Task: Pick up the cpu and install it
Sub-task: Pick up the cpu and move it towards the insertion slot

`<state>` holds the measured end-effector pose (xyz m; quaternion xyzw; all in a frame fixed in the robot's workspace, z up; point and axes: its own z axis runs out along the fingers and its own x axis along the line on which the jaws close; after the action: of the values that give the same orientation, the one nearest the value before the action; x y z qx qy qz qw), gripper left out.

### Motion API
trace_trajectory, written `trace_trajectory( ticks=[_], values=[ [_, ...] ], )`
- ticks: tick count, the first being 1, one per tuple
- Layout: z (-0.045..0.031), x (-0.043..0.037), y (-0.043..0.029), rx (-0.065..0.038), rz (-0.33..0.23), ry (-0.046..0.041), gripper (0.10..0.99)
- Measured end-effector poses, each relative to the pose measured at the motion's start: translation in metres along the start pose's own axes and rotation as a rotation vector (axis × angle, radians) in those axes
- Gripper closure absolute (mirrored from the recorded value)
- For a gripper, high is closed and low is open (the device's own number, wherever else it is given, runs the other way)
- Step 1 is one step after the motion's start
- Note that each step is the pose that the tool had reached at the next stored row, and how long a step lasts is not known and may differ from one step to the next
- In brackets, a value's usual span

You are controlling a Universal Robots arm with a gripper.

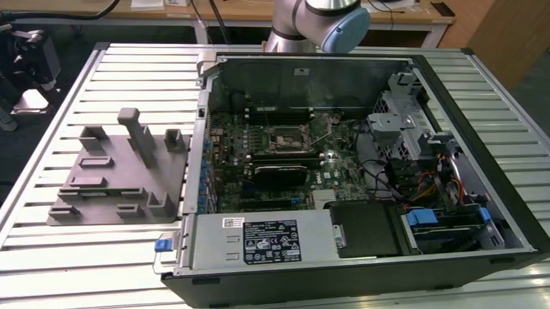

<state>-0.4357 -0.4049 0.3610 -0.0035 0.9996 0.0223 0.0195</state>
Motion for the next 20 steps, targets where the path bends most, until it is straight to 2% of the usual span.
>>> trace_trajectory(
  ticks=[14, 20],
  values=[
    [-0.0176, -0.0007, 0.0020, 0.001, 0.000, -0.0067, 0.545],
    [-0.0275, -0.0011, 0.0027, 0.002, 0.000, -0.0094, 0.545]
  ],
)
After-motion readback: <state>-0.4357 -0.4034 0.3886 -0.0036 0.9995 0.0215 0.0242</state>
